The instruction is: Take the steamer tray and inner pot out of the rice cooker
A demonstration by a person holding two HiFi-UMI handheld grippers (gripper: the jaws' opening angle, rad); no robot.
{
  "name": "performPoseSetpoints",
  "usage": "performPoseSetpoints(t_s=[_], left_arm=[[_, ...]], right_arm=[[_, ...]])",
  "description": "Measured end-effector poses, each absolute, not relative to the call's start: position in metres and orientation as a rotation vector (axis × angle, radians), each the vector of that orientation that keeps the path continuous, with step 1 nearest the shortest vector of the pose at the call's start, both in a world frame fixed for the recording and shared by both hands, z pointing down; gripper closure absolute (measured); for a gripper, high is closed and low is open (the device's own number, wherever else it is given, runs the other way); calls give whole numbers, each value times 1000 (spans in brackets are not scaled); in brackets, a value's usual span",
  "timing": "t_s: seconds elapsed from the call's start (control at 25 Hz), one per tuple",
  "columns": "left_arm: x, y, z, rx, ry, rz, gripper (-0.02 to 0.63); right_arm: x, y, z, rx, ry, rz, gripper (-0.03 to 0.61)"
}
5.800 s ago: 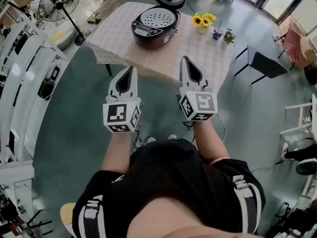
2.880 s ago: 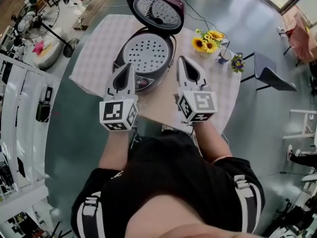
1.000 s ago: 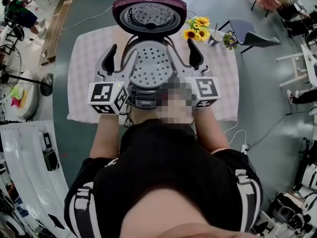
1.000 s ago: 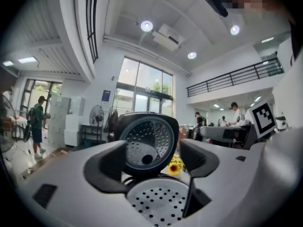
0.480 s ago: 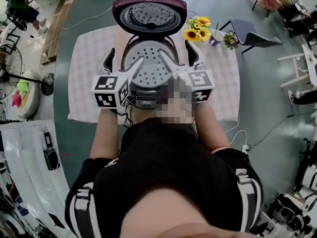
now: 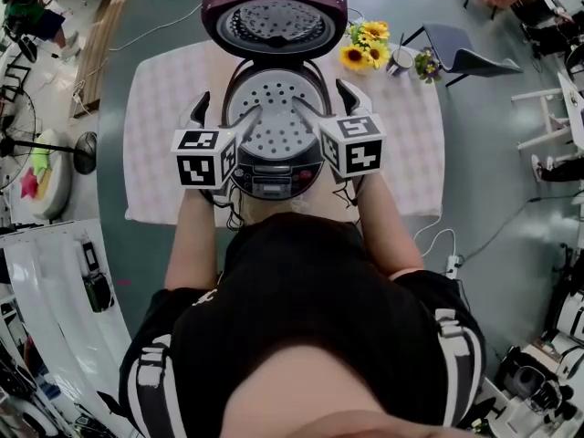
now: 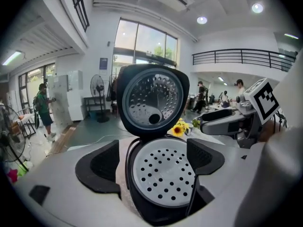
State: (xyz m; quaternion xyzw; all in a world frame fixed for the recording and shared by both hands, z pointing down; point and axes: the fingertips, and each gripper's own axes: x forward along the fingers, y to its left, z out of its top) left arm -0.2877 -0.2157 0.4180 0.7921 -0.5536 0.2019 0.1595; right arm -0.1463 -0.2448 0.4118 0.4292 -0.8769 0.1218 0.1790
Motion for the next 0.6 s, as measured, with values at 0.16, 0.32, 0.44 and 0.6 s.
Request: performPoseSetpoints(t_s=[0.16,0.32,0.44,0.6], left_arm=[[-293,-223,438,2219,-1541,654,190],[-300,-230,453,2182,-1492,687,190],[-304,-235,469,2153,-1440,722,190],[-308,-243,497,2098,-1377,776,190]], right_arm=[[-148,-253,432,1198,-2406,398,213],[-152,-258,453,1170,-2324,448,214],[-155,-263,468,1143,-2277,471,214],[-154,-272,488,1127,-2226,483,215]])
